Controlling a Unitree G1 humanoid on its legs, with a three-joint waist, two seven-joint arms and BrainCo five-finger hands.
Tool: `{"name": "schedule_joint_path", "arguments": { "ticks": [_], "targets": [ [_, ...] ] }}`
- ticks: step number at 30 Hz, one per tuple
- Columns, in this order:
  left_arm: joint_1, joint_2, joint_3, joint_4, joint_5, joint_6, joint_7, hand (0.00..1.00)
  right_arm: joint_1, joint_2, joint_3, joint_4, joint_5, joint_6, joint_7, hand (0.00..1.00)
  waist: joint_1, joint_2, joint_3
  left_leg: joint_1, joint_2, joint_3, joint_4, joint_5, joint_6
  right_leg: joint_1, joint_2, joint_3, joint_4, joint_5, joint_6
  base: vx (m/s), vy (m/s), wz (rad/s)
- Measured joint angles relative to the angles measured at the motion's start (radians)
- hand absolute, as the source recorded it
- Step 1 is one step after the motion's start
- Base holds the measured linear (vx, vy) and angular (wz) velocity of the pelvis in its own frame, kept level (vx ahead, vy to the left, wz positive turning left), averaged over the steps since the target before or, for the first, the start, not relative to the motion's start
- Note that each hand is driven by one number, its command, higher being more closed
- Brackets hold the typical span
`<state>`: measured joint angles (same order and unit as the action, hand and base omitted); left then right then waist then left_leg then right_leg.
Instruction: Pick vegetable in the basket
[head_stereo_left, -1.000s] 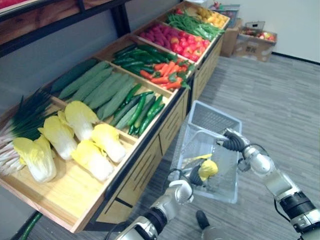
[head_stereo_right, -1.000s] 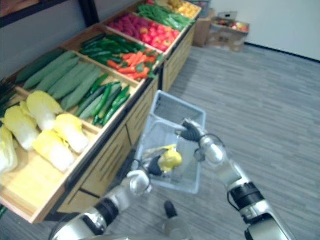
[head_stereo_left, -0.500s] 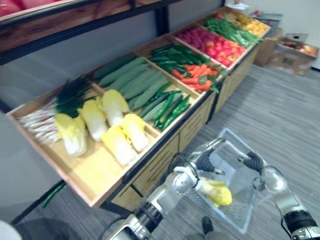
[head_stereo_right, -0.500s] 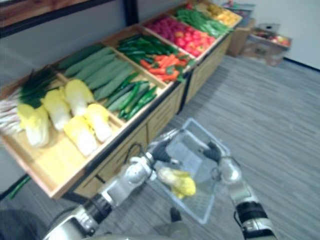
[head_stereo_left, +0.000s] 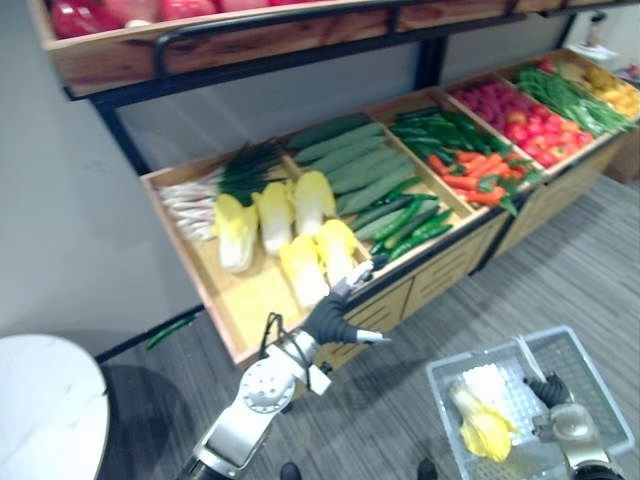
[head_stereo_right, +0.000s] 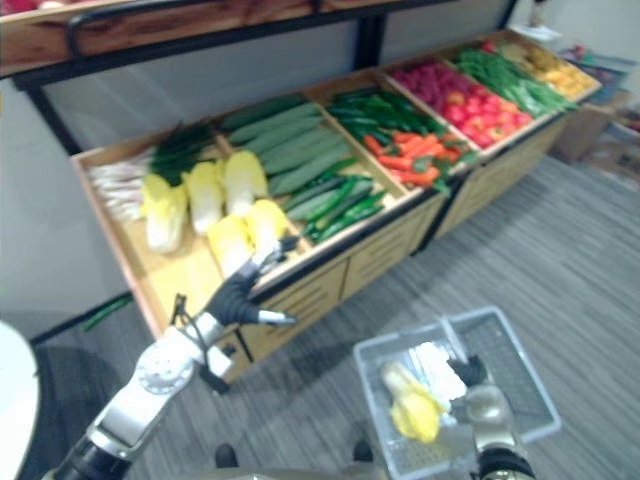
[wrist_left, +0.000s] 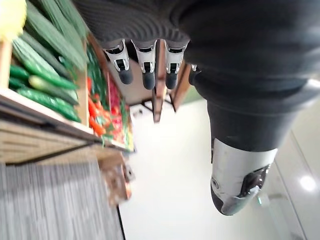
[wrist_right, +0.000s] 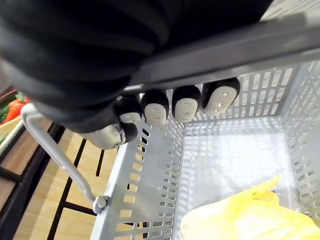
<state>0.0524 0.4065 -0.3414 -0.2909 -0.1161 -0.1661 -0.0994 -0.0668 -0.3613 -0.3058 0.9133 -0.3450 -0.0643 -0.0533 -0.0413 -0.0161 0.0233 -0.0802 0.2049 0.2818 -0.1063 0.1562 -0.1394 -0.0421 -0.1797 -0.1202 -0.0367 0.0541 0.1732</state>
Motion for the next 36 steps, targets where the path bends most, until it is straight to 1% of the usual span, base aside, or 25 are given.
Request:
{"name": "schedule_joint_path", "arguments": {
  "ticks": [1, 2, 3, 4, 5, 6, 7, 8, 10, 11, 13, 15, 16, 19, 21, 22, 23, 24, 26, 29, 32, 33, 34, 35, 36],
  "targets": [
    [0.031, -0.005, 0.039, -0.001, 0.0, 0.0, 0.003, 0.0, 0.011, 0.005, -0.019, 0.012, 0.001, 0.001, -0.008, 1.0, 0.005, -0.001, -0.003, -0.008, -0.002, -0.02, 0.0, 0.003, 0.002, 0.006, -0.001, -0.018, -0.001, -0.001, -0.001, 0.01, 0.002, 0.57],
    [0.073, -0.024, 0.099, 0.003, 0.001, 0.0, 0.012, 0.0, 0.033, 0.019, -0.044, 0.025, 0.001, 0.001, -0.021, 1.0, 0.018, -0.007, -0.005, -0.011, -0.003, -0.035, 0.0, 0.005, 0.003, 0.017, -0.001, -0.04, -0.004, -0.002, -0.004, 0.02, -0.002, 0.52],
    [0.103, -0.046, 0.15, 0.013, 0.004, -0.002, 0.026, 0.0, 0.044, 0.03, -0.052, 0.04, 0.0, 0.001, -0.03, 1.0, 0.022, -0.011, -0.006, -0.012, -0.005, -0.053, 0.0, 0.004, 0.004, 0.03, -0.001, -0.058, -0.006, -0.014, -0.01, 0.01, -0.002, 0.62],
    [0.128, -0.089, 0.22, 0.048, 0.032, -0.006, 0.06, 0.0, 0.064, 0.038, -0.064, 0.047, 0.0, 0.001, -0.034, 1.0, 0.023, -0.014, -0.007, -0.016, -0.01, -0.081, 0.0, 0.003, 0.006, 0.045, -0.004, -0.087, -0.006, -0.021, -0.01, 0.0, 0.003, 0.57],
    [0.137, -0.11, 0.257, 0.071, 0.068, -0.007, 0.081, 0.0, 0.073, 0.044, -0.073, 0.049, 0.0, 0.001, -0.034, 1.0, 0.024, -0.016, -0.009, -0.018, -0.013, -0.092, 0.0, 0.003, 0.006, 0.051, -0.006, -0.101, -0.006, -0.026, -0.009, 0.0, 0.013, 0.62],
    [0.15, -0.159, 0.345, 0.134, 0.145, -0.007, 0.127, 0.0, 0.085, 0.055, -0.085, 0.062, 0.0, -0.001, -0.041, 1.0, 0.029, -0.018, -0.013, -0.023, -0.017, -0.11, 0.0, 0.003, 0.006, 0.06, -0.008, -0.121, -0.006, -0.031, -0.008, 0.01, 0.016, 0.44],
    [0.151, -0.201, 0.427, 0.211, 0.243, -0.006, 0.186, 0.0, 0.094, 0.067, -0.111, 0.081, 0.0, -0.003, -0.063, 1.0, 0.044, -0.02, -0.014, -0.026, -0.022, -0.124, 0.0, 0.003, 0.006, 0.066, -0.01, -0.134, -0.007, -0.035, -0.007, 0.01, 0.012, 0.38],
    [0.151, -0.219, 0.465, 0.249, 0.284, -0.003, 0.216, 0.0, 0.099, 0.074, -0.123, 0.086, 0.0, -0.003, -0.073, 1.0, 0.047, -0.021, -0.016, -0.03, -0.023, -0.13, 0.0, 0.003, 0.006, 0.067, -0.011, -0.142, -0.007, -0.037, -0.006, 0.01, 0.007, 0.37],
    [0.149, -0.268, 0.612, 0.411, 0.383, 0.009, 0.311, 0.0, 0.116, 0.103, -0.161, 0.089, 0.002, -0.005, -0.102, 1.0, 0.05, -0.024, -0.02, -0.048, -0.032, -0.156, 0.0, 0.003, 0.006, 0.071, -0.014, -0.17, -0.012, -0.04, -0.007, 0.02, 0.009, 0.34],
    [0.147, -0.278, 0.649, 0.457, 0.399, 0.021, 0.335, 0.0, 0.12, 0.111, -0.167, 0.09, 0.003, -0.005, -0.112, 1.0, 0.049, -0.025, -0.021, -0.05, -0.034, -0.159, 0.0, 0.003, 0.006, 0.074, -0.016, -0.175, -0.015, -0.041, -0.005, 0.05, 0.008, 0.21],
    [0.147, -0.317, 0.786, 0.597, 0.413, 0.065, 0.413, 0.0, 0.139, 0.14, -0.193, 0.096, 0.012, -0.006, -0.122, 1.0, 0.05, -0.04, -0.03, -0.05, -0.042, -0.165, 0.0, -0.001, 0.011, 0.085, -0.022, -0.191, -0.017, -0.049, -0.007, 0.07, -0.003, 0.18],
    [0.144, -0.324, 0.861, 0.692, 0.428, 0.084, 0.461, 0.0, 0.152, 0.16, -0.2, 0.096, 0.014, -0.006, -0.139, 1.0, 0.049, -0.049, -0.037, -0.05, -0.046, -0.172, 0.0, -0.004, 0.013, 0.091, -0.024, -0.201, -0.017, -0.054, -0.009, 0.09, -0.014, 0.18],
    [0.137, -0.323, 0.936, 0.809, 0.434, 0.093, 0.497, 0.0, 0.16, 0.178, -0.211, 0.097, 0.032, -0.006, -0.149, 1.0, 0.045, -0.057, -0.043, -0.048, -0.049, -0.181, 0.0, -0.006, 0.011, 0.101, -0.025, -0.211, -0.017, -0.059, -0.01, 0.09, -0.021, 0.16],
    [0.129, -0.323, 1.042, 0.987, 0.414, 0.115, 0.536, 0.0, 0.161, 0.198, -0.236, 0.118, 0.04, -0.008, -0.158, 1.0, 0.047, -0.066, -0.049, -0.038, -0.049, -0.178, 0.0, -0.013, 0.008, 0.108, -0.026, -0.211, -0.016, -0.068, -0.012, 0.09, -0.024, 0.03],
    [0.131, -0.324, 1.112, 1.118, 0.328, 0.132, 0.549, 0.0, 0.161, 0.206, -0.239, 0.13, 0.047, -0.009, -0.163, 1.0, 0.046, -0.067, -0.05, -0.032, -0.049, -0.177, 0.0, -0.022, 0.003, 0.115, -0.026, -0.213, -0.016, -0.075, -0.011, 0.07, -0.03, 0.02],
    [0.131, -0.325, 1.125, 1.143, 0.308, 0.132, 0.551, 0.0, 0.16, 0.206, -0.239, 0.133, 0.05, -0.009, -0.164, 1.0, 0.047, -0.066, -0.05, -0.031, -0.048, -0.177, 0.0, -0.025, 0.001, 0.115, -0.026, -0.213, -0.016, -0.077, -0.01, 0.05, -0.026, -0.03],
    [0.133, -0.325, 1.135, 1.189, 0.255, 0.132, 0.552, 0.0, 0.156, 0.206, -0.239, 0.145, 0.05, -0.01, -0.171, 1.0, 0.047, -0.064, -0.049, -0.029, -0.047, -0.176, 0.0, -0.027, 0.002, 0.116, -0.025, -0.212, -0.015, -0.079, -0.007, 0.05, -0.026, -0.02],
    [0.134, -0.325, 1.134, 1.203, 0.243, 0.133, 0.551, 0.0, 0.155, 0.206, -0.239, 0.15, 0.051, -0.012, -0.175, 1.0, 0.047, -0.064, -0.049, -0.028, -0.047, -0.175, 0.0, -0.028, 0.003, 0.116, -0.025, -0.212, -0.014, -0.081, -0.007, 0.05, -0.026, -0.04],
    [0.14, -0.325, 1.133, 1.231, 0.238, 0.134, 0.548, 0.0, 0.15, 0.207, -0.237, 0.163, 0.052, -0.013, -0.179, 1.0, 0.047, -0.064, -0.048, -0.019, -0.046, -0.169, 0.0, -0.033, 0.001, 0.121, -0.026, -0.208, -0.011, -0.088, -0.01, 0.05, -0.024, -0.08],
    [0.146, -0.326, 1.103, 1.25, 0.257, 0.153, 0.514, 0.0, 0.15, 0.209, -0.225, 0.163, 0.069, -0.021, -0.181, 1.0, 0.046, -0.064, -0.043, 0.011, -0.044, -0.151, 0.0, -0.046, -0.003, 0.136, -0.027, -0.195, 0.001, -0.101, -0.01, 0.06, -0.027, -0.14],
    [0.15, -0.326, 1.02, 1.262, 0.305, 0.155, 0.483, 0.0, 0.15, 0.211, -0.217, 0.163, 0.071, -0.035, -0.181, 1.0, 0.046, -0.065, -0.034, 0.051, -0.037, -0.117, 0.0, -0.064, -0.008, 0.147, -0.027, -0.16, 0.008, -0.108, -0.017, 0.05, -0.019, -0.35],
    [0.153, -0.329, 0.977, 1.272, 0.34, 0.155, 0.471, 0.0, 0.15, 0.212, -0.211, 0.163, 0.071, -0.037, -0.181, 1.0, 0.046, -0.071, -0.023, 0.076, -0.036, -0.094, 0.001, -0.078, -0.013, 0.154, -0.03, -0.141, 0.013, -0.111, -0.021, 0.04, 0.0, -0.52],
    [0.155, -0.33, 0.933, 1.278, 0.368, 0.155, 0.452, 0.0, 0.151, 0.212, -0.207, 0.16, 0.071, -0.039, -0.182, 1.0, 0.044, -0.077, -0.016, 0.097, -0.037, -0.069, 0.007, -0.096, -0.006, 0.147, -0.038, -0.119, 0.038, -0.122, -0.024, 0.06, 0.017, -0.54],
    [0.155, -0.33, 0.915, 1.281, 0.377, 0.154, 0.443, 0.0, 0.152, 0.213, -0.207, 0.158, 0.071, -0.04, -0.182, 1.0, 0.041, -0.079, -0.009, 0.11, -0.039, -0.056, 0.007, -0.102, -0.007, 0.143, -0.045, -0.112, 0.056, -0.126, -0.025, 0.04, 0.037, -0.52],
    [0.152, -0.329, 0.889, 1.289, 0.378, 0.153, 0.435, 0.0, 0.157, 0.213, -0.208, 0.151, 0.071, -0.04, -0.182, 1.0, 0.041, -0.078, -0.004, 0.124, -0.04, -0.035, 0.007, -0.111, -0.005, 0.127, -0.051, -0.096, 0.09, -0.129, -0.029, 0.01, 0.05, -0.73]
  ]
}}
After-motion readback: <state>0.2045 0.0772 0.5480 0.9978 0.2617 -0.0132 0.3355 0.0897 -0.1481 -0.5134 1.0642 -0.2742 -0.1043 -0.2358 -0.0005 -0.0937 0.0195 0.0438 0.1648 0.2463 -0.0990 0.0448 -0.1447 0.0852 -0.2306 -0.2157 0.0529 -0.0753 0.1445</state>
